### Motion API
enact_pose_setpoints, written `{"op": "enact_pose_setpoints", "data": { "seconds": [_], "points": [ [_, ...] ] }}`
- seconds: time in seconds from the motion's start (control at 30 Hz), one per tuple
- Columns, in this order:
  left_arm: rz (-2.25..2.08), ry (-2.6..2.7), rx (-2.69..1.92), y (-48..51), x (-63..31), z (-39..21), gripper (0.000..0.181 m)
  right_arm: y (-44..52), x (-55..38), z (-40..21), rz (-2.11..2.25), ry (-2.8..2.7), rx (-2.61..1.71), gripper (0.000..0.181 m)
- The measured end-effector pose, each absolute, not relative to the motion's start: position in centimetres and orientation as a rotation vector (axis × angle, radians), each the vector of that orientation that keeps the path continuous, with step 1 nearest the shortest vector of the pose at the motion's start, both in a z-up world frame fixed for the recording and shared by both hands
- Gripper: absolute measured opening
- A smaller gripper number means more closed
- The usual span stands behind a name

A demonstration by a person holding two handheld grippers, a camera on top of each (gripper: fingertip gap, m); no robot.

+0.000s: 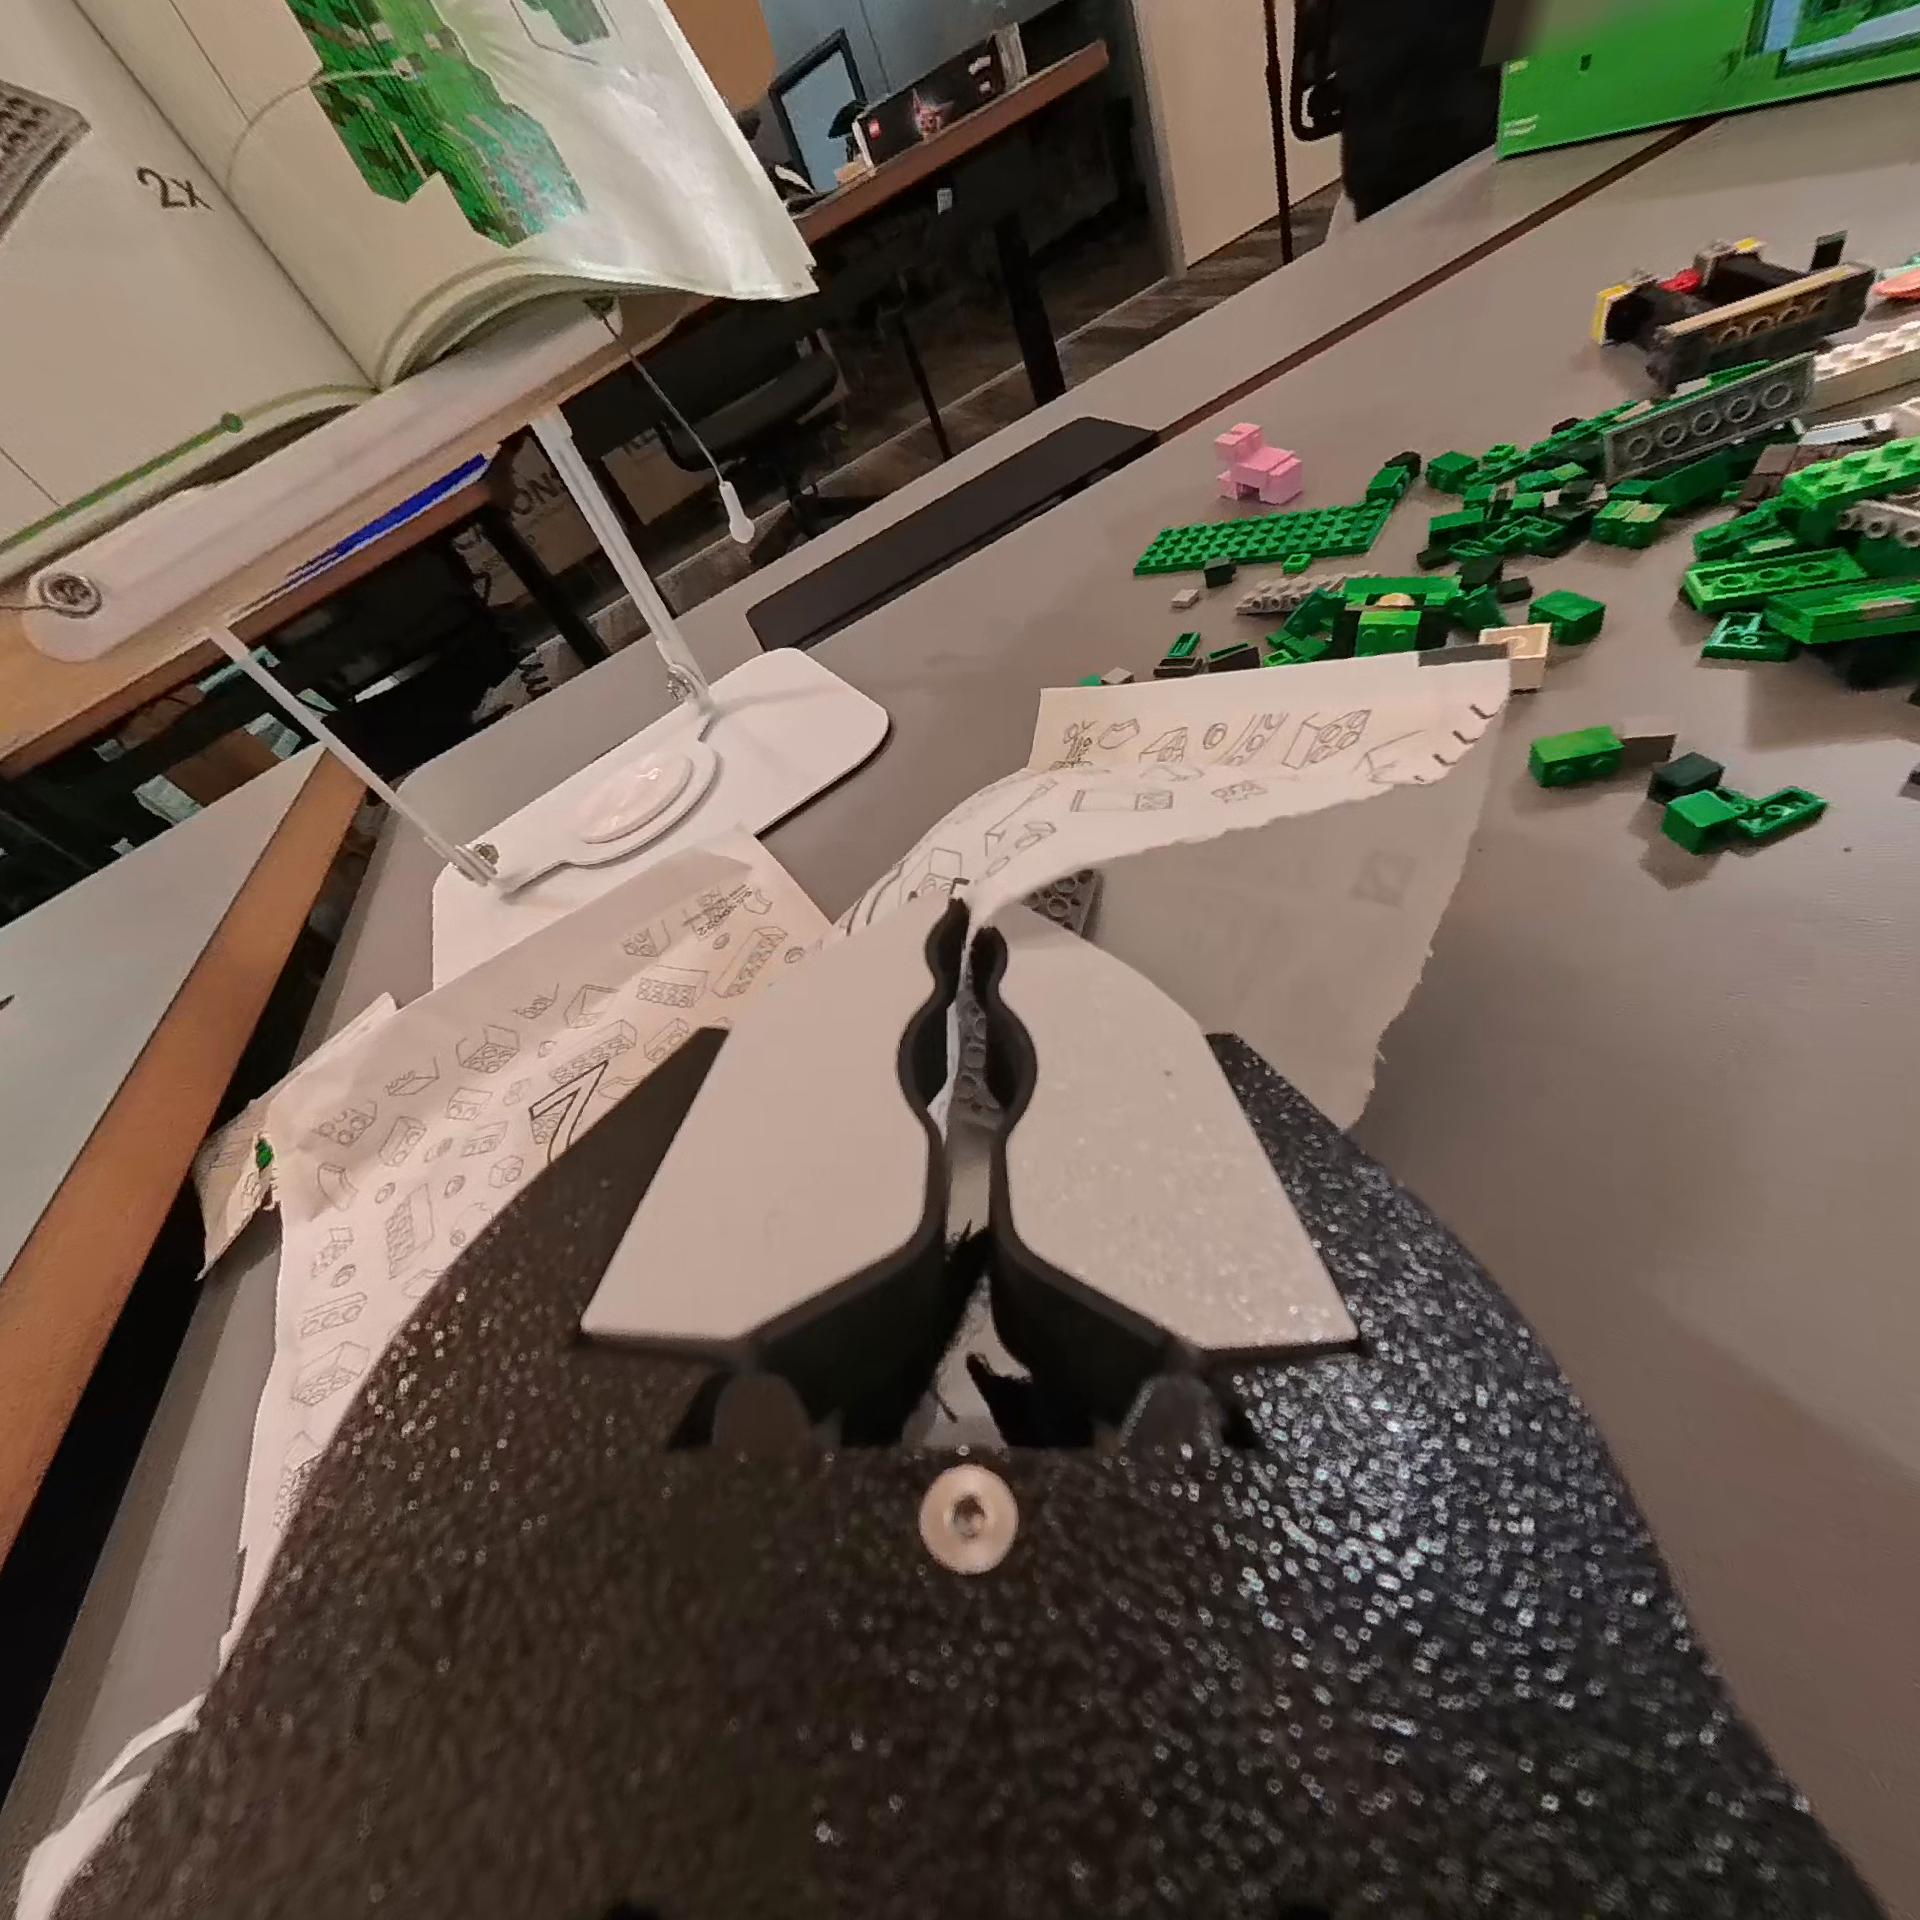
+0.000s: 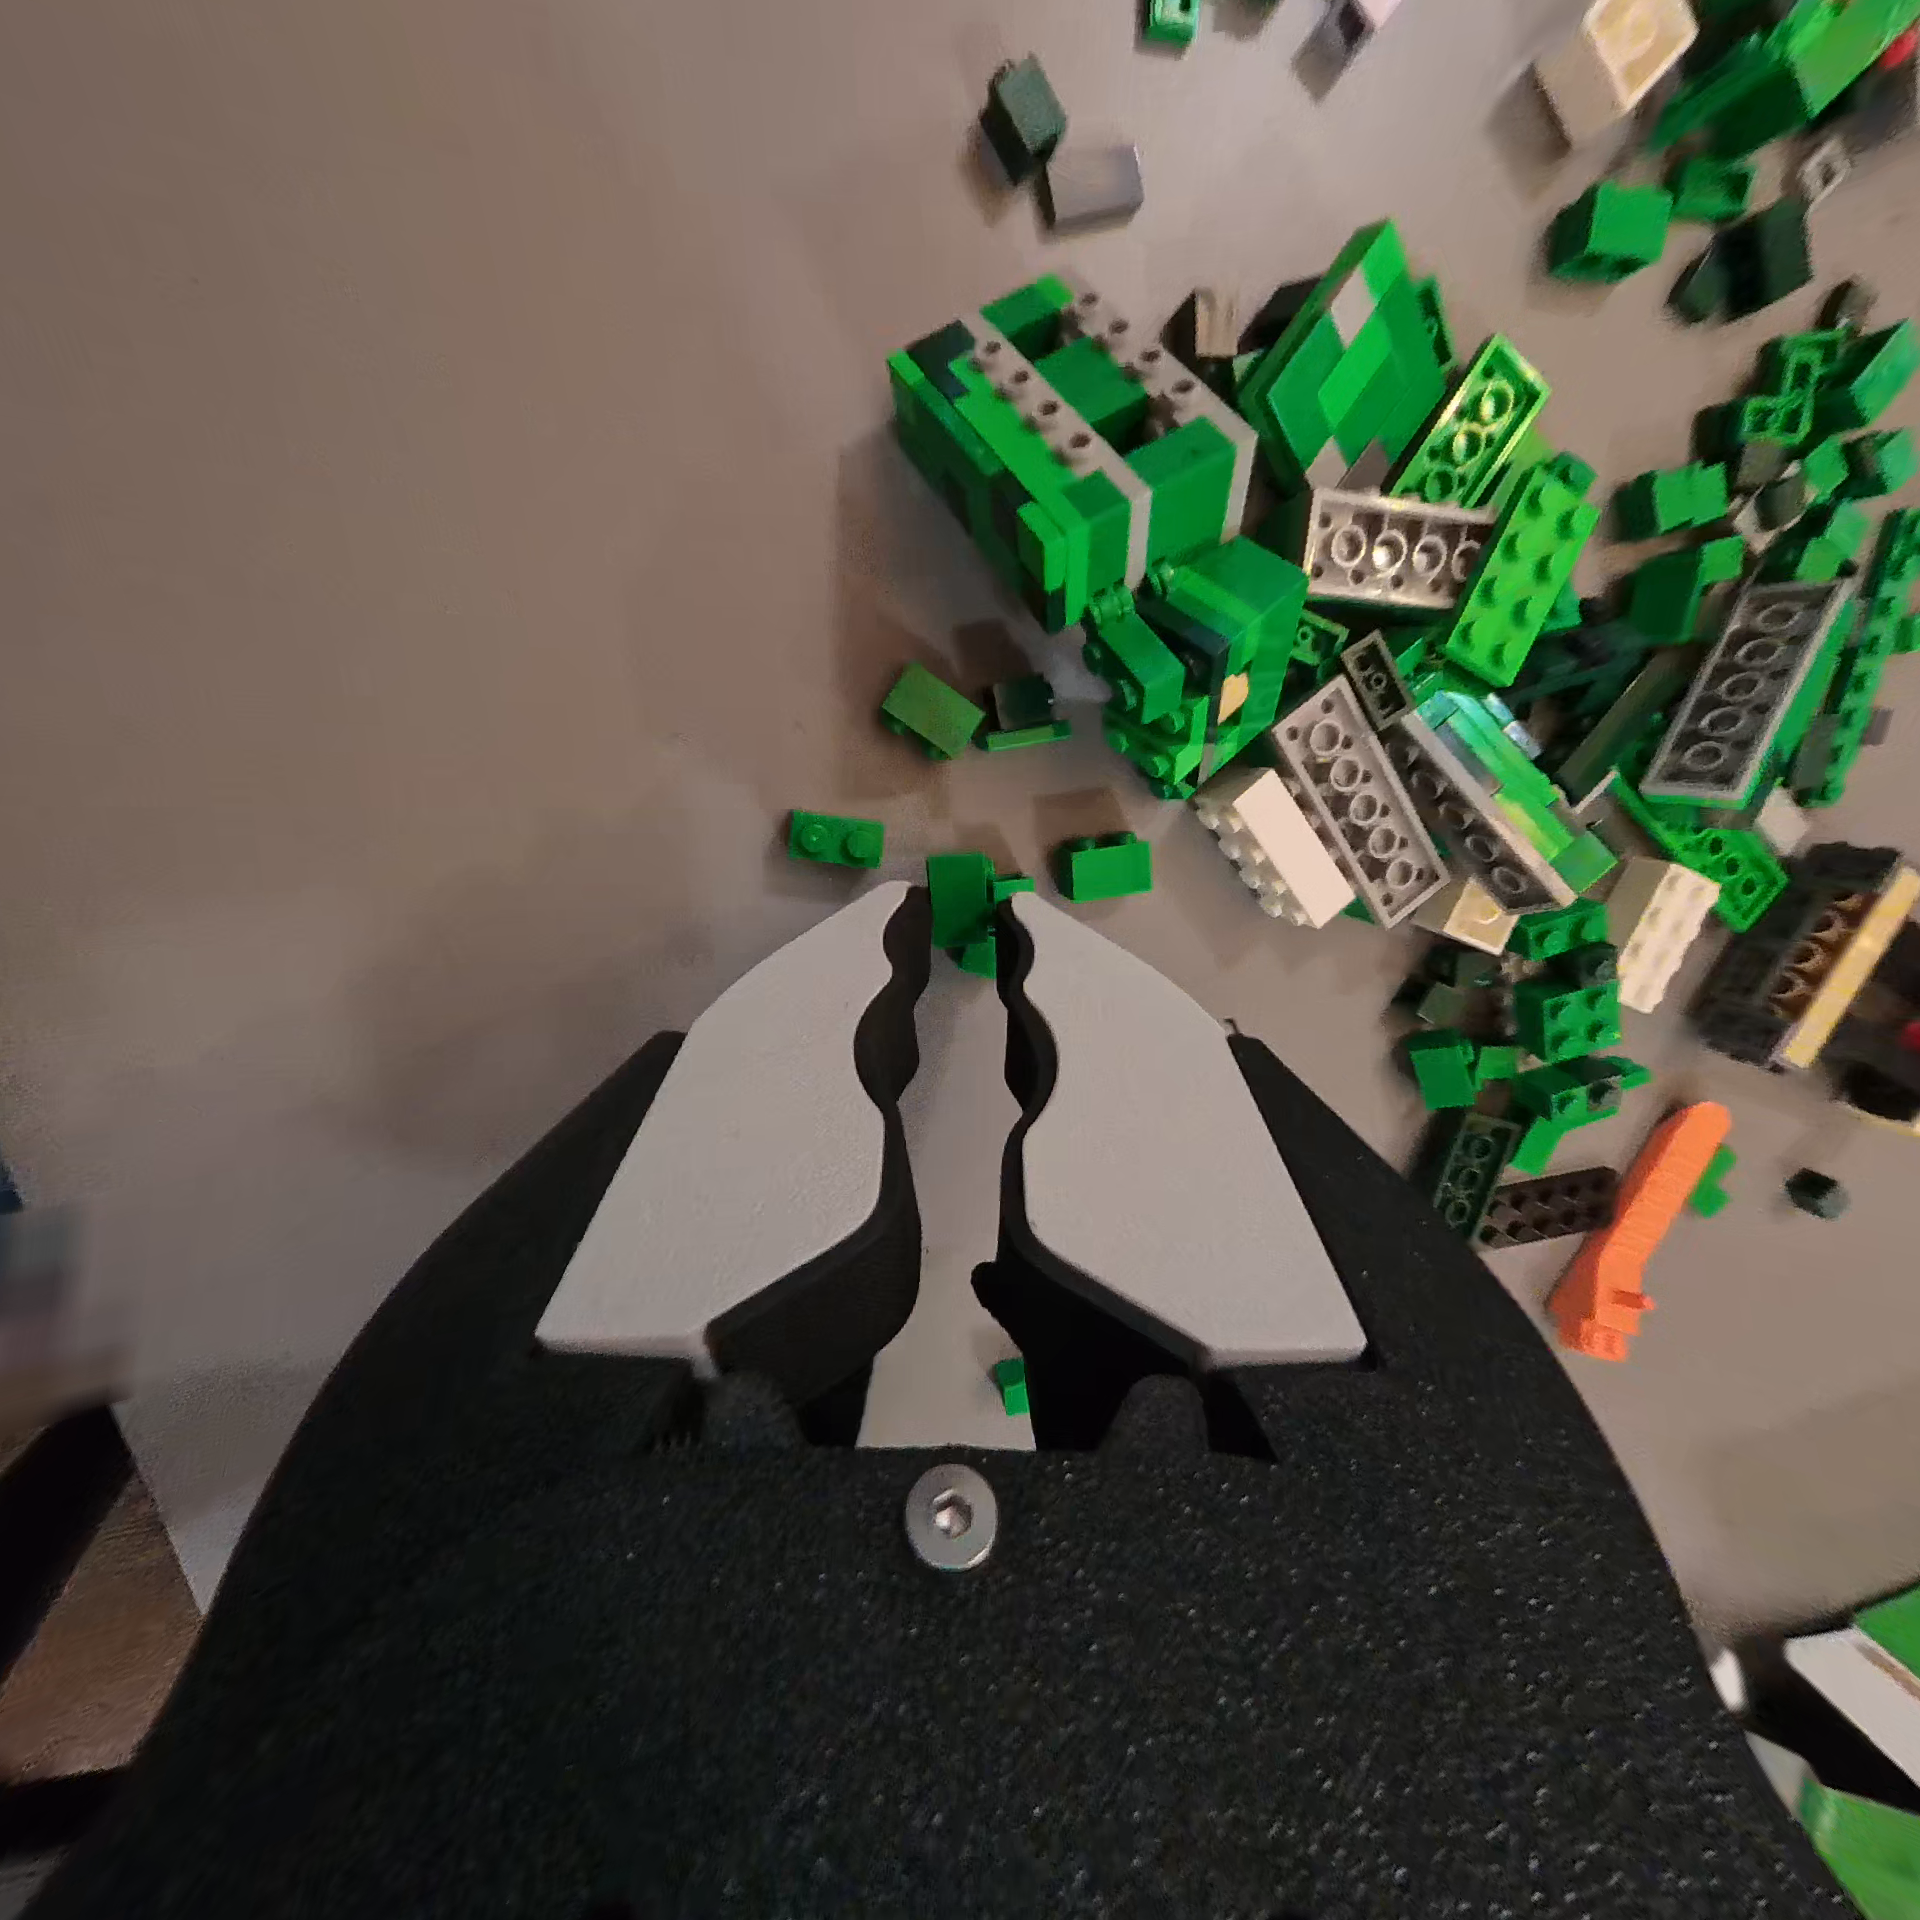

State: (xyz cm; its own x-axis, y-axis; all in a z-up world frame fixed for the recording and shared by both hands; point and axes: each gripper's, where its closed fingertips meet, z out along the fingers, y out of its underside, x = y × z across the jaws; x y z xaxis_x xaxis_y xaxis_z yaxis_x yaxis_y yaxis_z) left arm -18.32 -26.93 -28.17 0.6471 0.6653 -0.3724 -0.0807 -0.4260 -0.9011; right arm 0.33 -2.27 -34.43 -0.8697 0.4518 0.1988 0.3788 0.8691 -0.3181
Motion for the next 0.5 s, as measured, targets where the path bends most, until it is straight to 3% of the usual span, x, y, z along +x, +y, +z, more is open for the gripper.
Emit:
{"op": "enact_pose_setpoints", "data": {
  "seconds": [0.13, 0.5],
  "points": [
    [0.91, -0.458, -1.837, -26.9, -18.3, -28.3, 0.0, -3.3, -0.6, -34.5, 0.525, -2.781, -0.621, 0.024],
    [0.901, -0.45, -1.845, -26.7, -18.3, -28.4, 0.0, -4.3, -2.1, -35.5, 0.629, -2.893, -0.524, 0.016]
  ]
}}
